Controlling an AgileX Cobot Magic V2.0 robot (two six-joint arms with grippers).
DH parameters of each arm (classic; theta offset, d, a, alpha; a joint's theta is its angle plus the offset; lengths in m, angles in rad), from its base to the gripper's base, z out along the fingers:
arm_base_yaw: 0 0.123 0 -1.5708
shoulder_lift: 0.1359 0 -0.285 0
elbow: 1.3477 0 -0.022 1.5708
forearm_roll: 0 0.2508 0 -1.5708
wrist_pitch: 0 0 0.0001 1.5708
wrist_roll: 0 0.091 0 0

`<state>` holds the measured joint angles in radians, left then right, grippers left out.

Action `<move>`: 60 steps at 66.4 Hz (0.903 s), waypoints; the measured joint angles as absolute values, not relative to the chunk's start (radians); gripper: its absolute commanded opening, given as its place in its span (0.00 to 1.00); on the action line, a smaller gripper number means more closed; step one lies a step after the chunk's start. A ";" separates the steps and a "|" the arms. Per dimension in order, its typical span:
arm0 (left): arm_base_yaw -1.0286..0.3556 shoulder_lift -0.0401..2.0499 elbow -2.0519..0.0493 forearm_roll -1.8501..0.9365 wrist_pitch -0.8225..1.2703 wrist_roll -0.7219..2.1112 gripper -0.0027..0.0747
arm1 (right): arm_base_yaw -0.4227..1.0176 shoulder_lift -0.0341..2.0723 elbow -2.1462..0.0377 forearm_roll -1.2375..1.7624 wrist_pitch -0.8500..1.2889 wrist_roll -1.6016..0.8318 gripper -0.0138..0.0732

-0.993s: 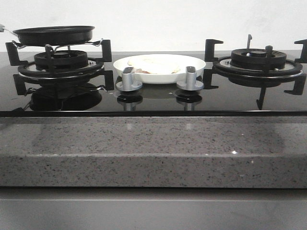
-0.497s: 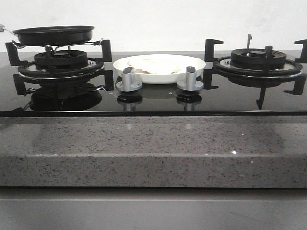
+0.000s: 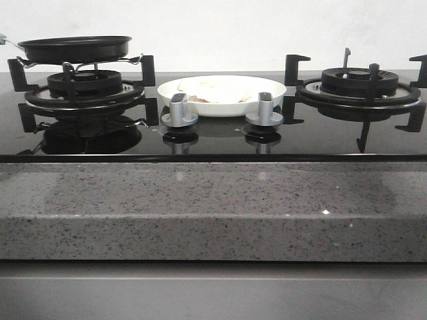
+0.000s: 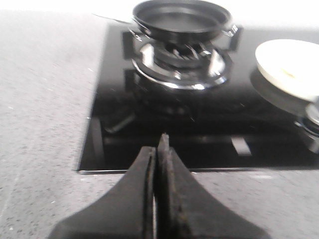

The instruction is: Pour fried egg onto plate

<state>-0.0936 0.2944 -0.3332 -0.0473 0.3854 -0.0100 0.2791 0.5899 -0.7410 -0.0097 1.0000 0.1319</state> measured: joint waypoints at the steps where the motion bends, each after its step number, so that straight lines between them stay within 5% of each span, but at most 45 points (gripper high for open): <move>1: -0.090 0.280 -0.317 -0.047 0.373 -0.010 0.01 | 0.279 0.590 -0.741 -0.010 1.000 0.132 0.03; 25: -0.032 0.001 -0.040 -0.047 0.117 -0.010 0.01 | 0.279 0.590 -0.741 -0.010 1.001 0.134 0.03; 60: -0.026 -0.004 0.005 -0.047 0.008 -0.010 0.01 | 0.279 0.588 -0.741 -0.010 1.002 0.134 0.03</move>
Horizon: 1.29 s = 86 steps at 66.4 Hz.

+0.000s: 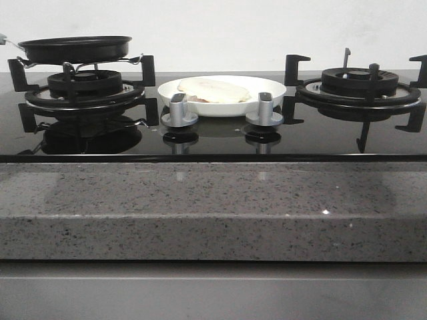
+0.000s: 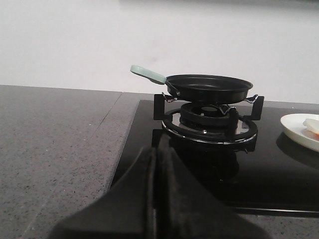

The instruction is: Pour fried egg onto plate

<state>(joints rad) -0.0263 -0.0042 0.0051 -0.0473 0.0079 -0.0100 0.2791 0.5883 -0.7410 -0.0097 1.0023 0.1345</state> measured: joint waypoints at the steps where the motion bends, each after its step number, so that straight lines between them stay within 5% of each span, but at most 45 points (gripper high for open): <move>1: -0.026 -0.004 0.005 -0.047 0.008 -0.010 0.01 | 0.279 0.588 -0.741 -0.010 1.002 0.134 0.03; 55: -0.026 -0.004 0.005 -0.047 0.000 -0.010 0.01 | 0.235 0.518 -0.724 -0.013 0.985 0.132 0.03; 86: -0.026 -0.004 0.005 -0.047 0.000 -0.010 0.01 | 0.018 0.014 -0.149 -0.074 0.337 0.132 0.03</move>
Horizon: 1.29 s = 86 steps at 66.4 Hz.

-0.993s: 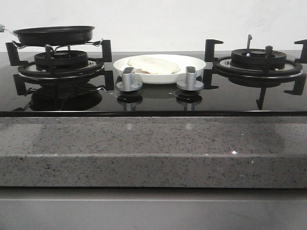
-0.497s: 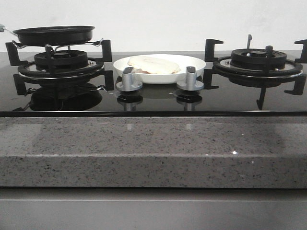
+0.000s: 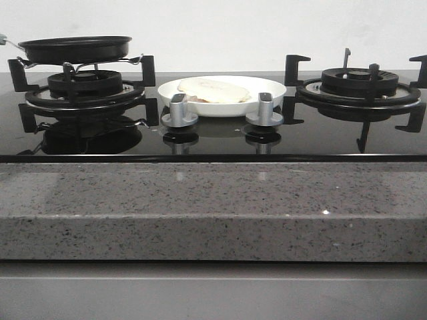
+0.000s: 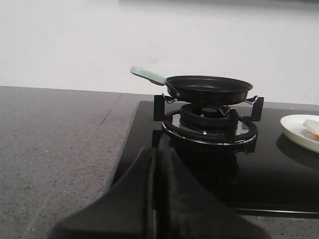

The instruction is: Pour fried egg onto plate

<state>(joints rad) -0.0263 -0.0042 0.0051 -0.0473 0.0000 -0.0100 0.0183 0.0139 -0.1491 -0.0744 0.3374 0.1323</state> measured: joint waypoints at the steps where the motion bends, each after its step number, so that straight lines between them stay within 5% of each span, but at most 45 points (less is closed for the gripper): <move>1: -0.026 -0.004 0.005 -0.047 0.000 -0.010 0.01 | 0.015 0.007 -0.123 -0.076 0.319 0.132 0.03; 22: -0.026 -0.004 0.005 -0.047 0.000 -0.010 0.01 | 0.002 -0.011 0.026 -0.077 0.083 0.132 0.03; 86: -0.026 -0.004 0.005 -0.047 0.000 -0.010 0.01 | 0.002 -0.011 0.026 0.052 0.082 -0.031 0.03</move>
